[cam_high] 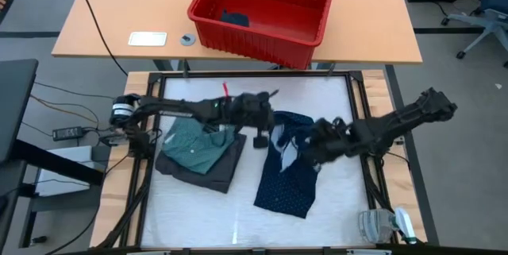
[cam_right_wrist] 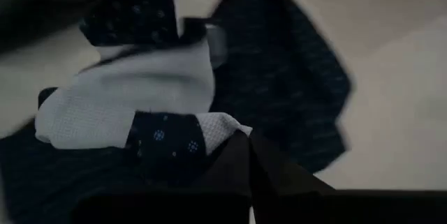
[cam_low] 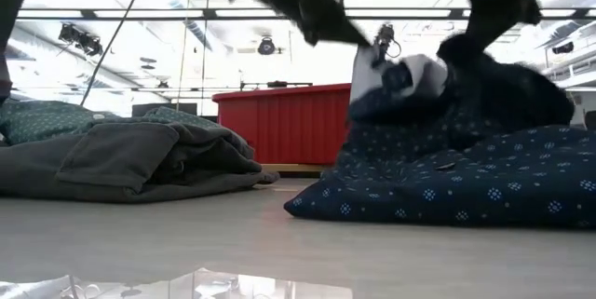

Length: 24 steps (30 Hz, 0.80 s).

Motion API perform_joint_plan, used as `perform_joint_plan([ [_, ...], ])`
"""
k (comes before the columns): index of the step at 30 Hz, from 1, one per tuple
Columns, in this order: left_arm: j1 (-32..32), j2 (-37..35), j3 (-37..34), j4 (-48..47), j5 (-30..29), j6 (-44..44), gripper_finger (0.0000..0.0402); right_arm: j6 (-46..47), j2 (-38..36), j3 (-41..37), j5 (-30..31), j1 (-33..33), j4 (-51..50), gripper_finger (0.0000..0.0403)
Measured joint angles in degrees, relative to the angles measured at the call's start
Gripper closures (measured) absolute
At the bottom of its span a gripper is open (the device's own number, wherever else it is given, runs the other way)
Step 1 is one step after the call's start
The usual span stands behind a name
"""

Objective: Fold laundry
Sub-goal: Fold the dark blue polo

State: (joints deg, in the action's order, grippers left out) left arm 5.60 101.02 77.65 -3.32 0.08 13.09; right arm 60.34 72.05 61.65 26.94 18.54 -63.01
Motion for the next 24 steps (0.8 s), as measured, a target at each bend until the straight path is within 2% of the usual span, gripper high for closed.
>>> perform_joint_plan([
  [4,4.77,4.64,0.00,1.65,1.80,-0.01,0.0401,-7.87,-0.79,-3.38,-3.80,-8.15,2.90,0.0402],
  [7,7.20,8.18,0.00,4.85,2.80,-1.85,0.0389,-10.64,-0.79,-6.61,-4.21,-13.19,7.24,0.0398],
  [11,9.38,11.72,-0.02,6.57,2.80,-8.20,0.0349,-10.62,-0.79,-10.84,-5.10,-20.10,13.62,0.0366],
  [15,11.10,12.71,-0.02,3.36,3.95,-18.32,0.0294,-8.13,-0.81,-13.73,-10.22,-25.83,14.73,0.0314],
  [17,12.18,12.52,-0.02,1.64,7.45,-24.09,0.0264,-6.49,-0.79,-14.64,-13.03,-27.52,13.73,0.0287],
  [20,14.22,10.31,-0.09,-1.44,16.38,-29.07,0.0223,-2.84,-0.82,-14.73,-14.63,-28.38,12.04,0.0254],
  [22,15.46,8.06,-0.01,-4.00,23.33,-30.10,0.0205,-1.53,-1.25,-14.47,-15.60,-27.47,12.57,0.0244],
  [24,15.75,5.62,0.00,-7.95,25.91,-29.25,0.0197,-3.87,-1.99,-13.59,-17.74,-25.73,16.74,0.0241],
])
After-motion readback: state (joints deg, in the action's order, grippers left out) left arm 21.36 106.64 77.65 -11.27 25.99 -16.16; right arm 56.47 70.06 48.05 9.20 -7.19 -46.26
